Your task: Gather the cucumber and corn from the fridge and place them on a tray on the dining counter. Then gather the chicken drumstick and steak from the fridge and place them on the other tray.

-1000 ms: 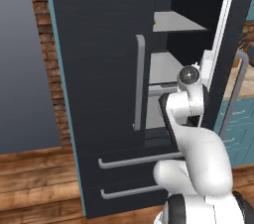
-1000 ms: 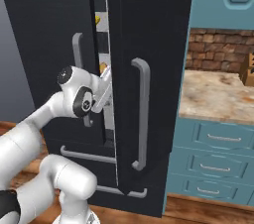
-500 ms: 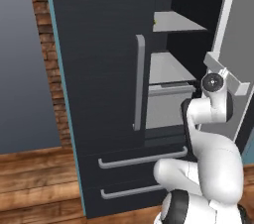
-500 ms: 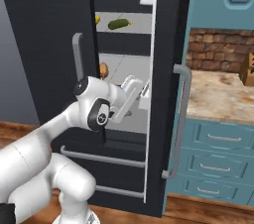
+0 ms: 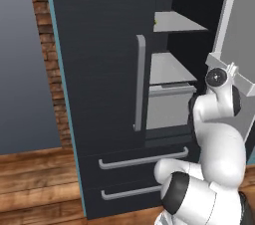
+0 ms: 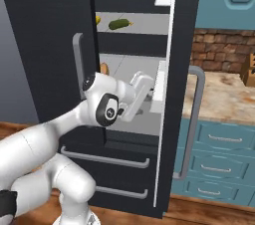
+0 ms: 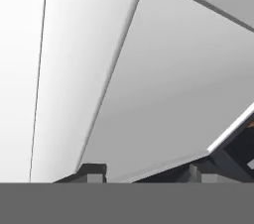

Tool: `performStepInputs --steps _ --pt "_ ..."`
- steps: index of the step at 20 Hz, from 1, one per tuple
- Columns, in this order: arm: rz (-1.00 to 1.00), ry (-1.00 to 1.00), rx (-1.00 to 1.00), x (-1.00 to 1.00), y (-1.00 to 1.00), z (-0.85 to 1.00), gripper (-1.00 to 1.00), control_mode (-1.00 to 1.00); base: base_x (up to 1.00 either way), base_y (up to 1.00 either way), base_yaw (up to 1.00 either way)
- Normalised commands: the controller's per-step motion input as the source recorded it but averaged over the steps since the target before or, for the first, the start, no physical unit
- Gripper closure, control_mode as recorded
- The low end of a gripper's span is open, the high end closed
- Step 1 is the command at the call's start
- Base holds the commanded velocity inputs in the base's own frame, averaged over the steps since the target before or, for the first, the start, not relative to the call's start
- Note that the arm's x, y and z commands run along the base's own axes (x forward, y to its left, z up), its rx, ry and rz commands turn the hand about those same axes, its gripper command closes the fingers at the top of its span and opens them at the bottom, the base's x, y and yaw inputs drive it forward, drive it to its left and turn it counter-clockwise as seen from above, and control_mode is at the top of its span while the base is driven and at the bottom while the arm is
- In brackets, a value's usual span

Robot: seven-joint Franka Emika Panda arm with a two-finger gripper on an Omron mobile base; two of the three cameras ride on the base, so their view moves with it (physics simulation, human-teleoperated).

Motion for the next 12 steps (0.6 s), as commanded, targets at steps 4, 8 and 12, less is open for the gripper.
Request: performStepInputs --steps 4,8,12 --pt "-0.05 0.04 0.00 -0.43 0.49 0.04 -1.00 -1.00 0.00 0.00 0.00" --pt "0.29 0.08 -0.05 -0.48 0.90 0.17 -1.00 -1.00 0.00 0.00 0.00" --pt "0.67 0.25 -0.18 -0.35 0.90 0.00 -1.00 -1.00 0.00 0.00 0.00"
